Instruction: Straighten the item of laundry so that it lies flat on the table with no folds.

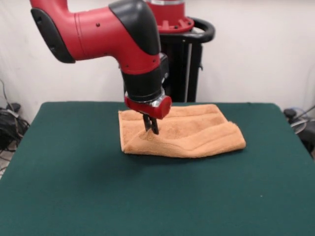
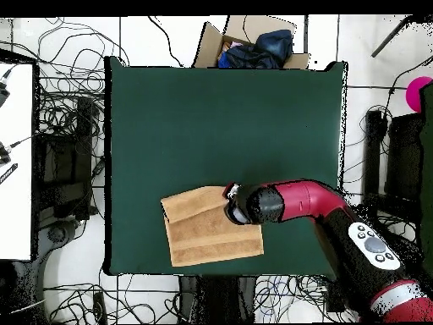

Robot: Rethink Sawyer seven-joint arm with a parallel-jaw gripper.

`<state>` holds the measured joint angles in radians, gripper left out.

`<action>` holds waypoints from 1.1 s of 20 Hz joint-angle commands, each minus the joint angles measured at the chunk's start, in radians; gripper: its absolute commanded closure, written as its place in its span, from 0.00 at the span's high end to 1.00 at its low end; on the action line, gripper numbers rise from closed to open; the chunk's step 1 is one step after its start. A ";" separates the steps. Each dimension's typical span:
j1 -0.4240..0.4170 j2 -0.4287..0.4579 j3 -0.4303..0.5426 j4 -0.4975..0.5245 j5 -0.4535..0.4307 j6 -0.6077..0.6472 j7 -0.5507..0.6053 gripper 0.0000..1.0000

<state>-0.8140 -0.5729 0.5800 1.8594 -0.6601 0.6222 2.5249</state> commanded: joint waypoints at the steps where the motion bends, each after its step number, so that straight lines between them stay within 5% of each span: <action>1: 0.024 -0.024 0.046 -0.115 -0.039 0.028 -0.210 0.00; 9: 0.043 0.021 0.013 -0.179 -0.086 -0.016 -0.187 0.00; 22: 0.046 0.092 -0.025 -0.132 -0.118 -0.167 -0.084 0.00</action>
<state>-0.7992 -0.5600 0.5781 1.7771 -0.7055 0.5592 2.5249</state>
